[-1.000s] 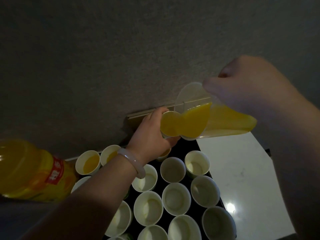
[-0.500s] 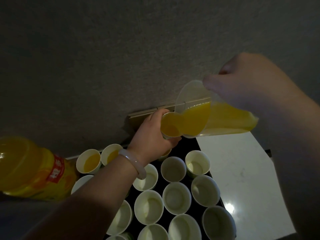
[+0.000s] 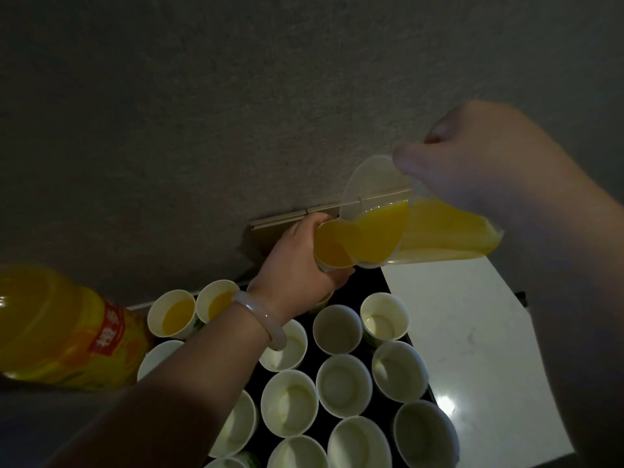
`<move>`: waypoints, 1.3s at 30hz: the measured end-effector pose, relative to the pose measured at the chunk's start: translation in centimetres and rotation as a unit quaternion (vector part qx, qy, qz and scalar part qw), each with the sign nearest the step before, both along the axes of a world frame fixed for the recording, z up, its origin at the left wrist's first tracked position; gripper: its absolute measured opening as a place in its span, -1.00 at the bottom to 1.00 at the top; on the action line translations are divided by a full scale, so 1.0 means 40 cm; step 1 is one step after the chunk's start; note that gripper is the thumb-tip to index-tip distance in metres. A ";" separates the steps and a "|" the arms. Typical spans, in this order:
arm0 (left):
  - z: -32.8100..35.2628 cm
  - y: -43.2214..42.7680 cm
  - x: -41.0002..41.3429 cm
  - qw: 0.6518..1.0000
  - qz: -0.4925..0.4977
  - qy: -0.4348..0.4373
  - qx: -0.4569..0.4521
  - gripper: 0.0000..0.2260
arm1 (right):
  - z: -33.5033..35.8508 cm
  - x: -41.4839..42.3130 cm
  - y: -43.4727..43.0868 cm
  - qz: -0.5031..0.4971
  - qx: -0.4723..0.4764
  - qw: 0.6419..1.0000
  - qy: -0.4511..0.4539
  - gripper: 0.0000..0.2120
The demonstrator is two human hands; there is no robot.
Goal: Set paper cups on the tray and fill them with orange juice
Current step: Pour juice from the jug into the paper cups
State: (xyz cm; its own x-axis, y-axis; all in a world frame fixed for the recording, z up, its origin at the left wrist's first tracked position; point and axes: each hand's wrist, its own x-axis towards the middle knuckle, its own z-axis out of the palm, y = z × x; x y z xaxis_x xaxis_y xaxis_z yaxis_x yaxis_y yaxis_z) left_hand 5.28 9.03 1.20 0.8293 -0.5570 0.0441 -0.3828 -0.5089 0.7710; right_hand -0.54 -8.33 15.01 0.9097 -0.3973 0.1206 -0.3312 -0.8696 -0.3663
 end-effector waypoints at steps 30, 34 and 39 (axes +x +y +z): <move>-0.012 -0.014 -0.004 0.999 0.033 0.004 -0.018 -0.40 | -0.026 -0.050 -0.053 -0.120 0.168 0.978 -0.029 -0.57; -0.012 -0.019 -0.003 0.999 0.030 0.011 -0.018 -0.40 | -0.026 -0.052 -0.053 -0.111 0.164 0.979 -0.041 -0.59; -0.013 -0.040 -0.002 0.998 0.043 0.021 -0.029 -0.40 | -0.036 -0.067 -0.076 -0.137 0.223 0.963 -0.067 -0.62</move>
